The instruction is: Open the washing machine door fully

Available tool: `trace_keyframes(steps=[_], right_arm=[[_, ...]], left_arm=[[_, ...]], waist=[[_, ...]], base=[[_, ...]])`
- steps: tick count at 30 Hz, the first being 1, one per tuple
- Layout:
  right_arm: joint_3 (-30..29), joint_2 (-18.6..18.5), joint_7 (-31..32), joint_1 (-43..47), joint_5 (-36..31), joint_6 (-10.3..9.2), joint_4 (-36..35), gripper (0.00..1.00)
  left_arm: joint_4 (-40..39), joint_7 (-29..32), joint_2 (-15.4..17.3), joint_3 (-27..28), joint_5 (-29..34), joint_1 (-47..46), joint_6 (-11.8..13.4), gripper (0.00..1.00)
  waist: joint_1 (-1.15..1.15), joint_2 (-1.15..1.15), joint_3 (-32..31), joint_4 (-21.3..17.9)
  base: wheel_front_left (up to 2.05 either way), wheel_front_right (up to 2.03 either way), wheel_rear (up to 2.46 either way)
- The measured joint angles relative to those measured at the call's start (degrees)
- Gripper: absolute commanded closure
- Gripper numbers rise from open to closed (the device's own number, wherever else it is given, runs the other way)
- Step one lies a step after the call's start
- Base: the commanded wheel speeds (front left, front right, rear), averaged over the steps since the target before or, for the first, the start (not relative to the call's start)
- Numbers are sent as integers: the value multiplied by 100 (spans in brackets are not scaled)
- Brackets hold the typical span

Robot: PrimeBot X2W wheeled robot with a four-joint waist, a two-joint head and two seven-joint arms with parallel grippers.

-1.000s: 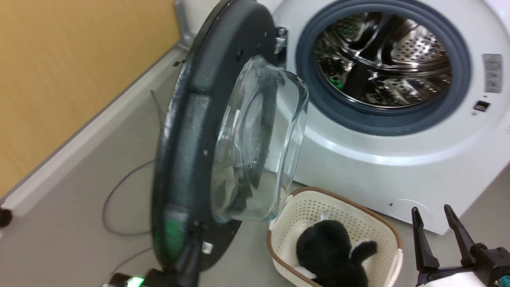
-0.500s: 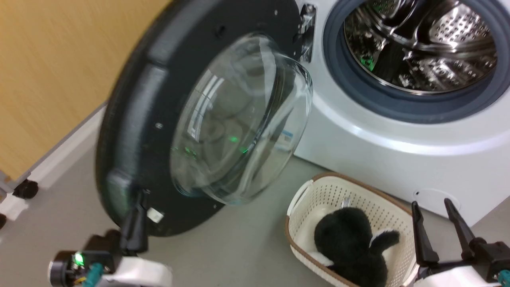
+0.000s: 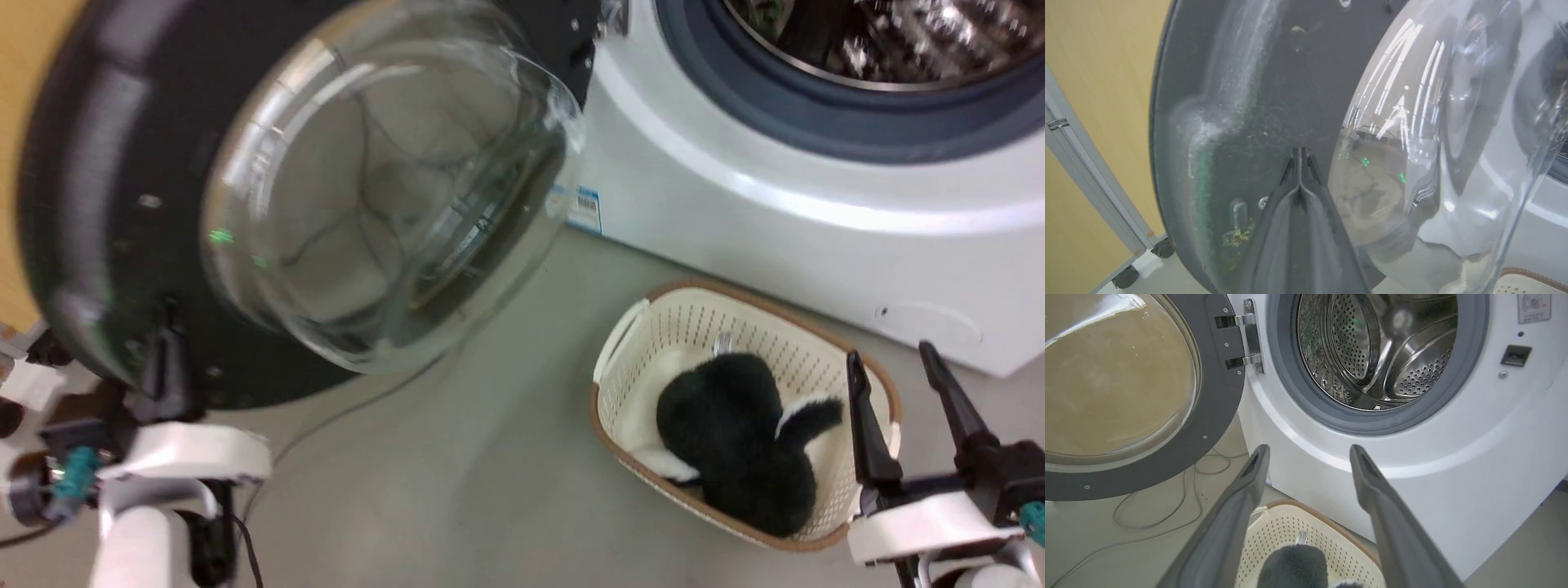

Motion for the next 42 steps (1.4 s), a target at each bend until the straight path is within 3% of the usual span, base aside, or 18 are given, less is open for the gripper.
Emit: trace_keyframes(steps=[8,14,21,33,42], right_arm=[[-22,1,0,-259,-154,0,-43,0],[-25,8,0,-419,-287,0,-68,0],[-52,8,0,-506,-327,0,-114,0],[-100,-4,0,-576,-372,0,-130,0],[-121,-2,0,-563,-341,0,-47,0]], left_arm=[[475,0,102,827,-34,-514,-99,100],[868,0,179,1220,-47,-867,-341,100],[1437,1,471,1745,-73,-1326,-479,100],[2269,1,769,2095,148,-1982,-543,100],[2191,1,798,2051,442,-1992,-654,100]], waist=[[0,0,508,-169],[0,0,781,-280],[0,0,961,-418],[0,0,1044,-512],[-1,0,725,-519]], base=[[0,0,0],[0,0,0],[0,0,0],[0,0,0],[0,0,0]])
